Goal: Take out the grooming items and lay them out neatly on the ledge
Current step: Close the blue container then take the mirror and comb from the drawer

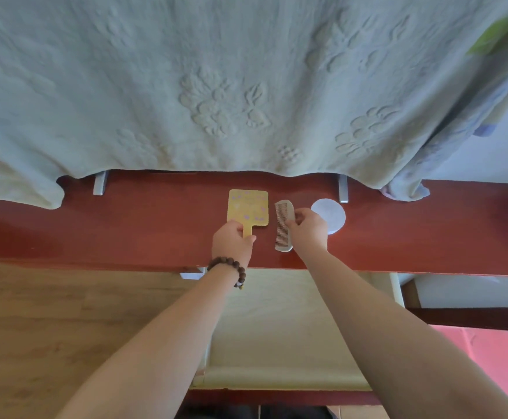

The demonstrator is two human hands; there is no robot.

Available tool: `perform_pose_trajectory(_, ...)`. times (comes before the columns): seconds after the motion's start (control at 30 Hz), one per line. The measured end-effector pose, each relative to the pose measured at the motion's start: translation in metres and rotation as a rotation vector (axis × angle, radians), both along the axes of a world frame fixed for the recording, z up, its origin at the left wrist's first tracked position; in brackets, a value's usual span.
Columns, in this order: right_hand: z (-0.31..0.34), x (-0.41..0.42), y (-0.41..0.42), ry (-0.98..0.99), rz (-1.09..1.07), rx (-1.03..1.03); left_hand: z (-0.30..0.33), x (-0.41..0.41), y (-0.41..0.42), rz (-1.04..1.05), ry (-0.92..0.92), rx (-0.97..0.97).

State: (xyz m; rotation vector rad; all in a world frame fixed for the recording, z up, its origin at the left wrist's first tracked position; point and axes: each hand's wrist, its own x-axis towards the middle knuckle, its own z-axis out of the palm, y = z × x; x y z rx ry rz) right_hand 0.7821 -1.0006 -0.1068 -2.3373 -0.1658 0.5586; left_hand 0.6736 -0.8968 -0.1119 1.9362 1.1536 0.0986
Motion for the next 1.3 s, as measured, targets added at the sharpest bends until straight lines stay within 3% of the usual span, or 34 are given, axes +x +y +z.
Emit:
perform_pose_trajectory(0.37, -0.003, 0.007, -0.014, -0.128, 0.056, -0.149, 0.002, 0.013, -0.015, -0.264, 0.194, 0.285)
perform_pose_trajectory(0.7, 0.013, -0.006, -0.052, -0.136, 0.153, 0.008, 0.008, -0.019, -0.038, -0.193, 0.026, 0.253)
perform_pose_trajectory(0.9, 0.005, -0.051, -0.111, -0.155, 0.239, 0.107, 0.007, -0.073, -0.079, -0.177, 0.016, 0.332)
perform_pose_trajectory(1.13, -0.018, -0.135, -0.186, -0.21, 0.275, -0.047, -0.011, -0.154, -0.128, -0.254, 0.159, 0.535)
perform_pose_trajectory(1.3, -0.033, -0.203, -0.228, -0.304, 0.145, -0.199, -0.026, -0.211, -0.163, -0.314, 0.335, 0.502)
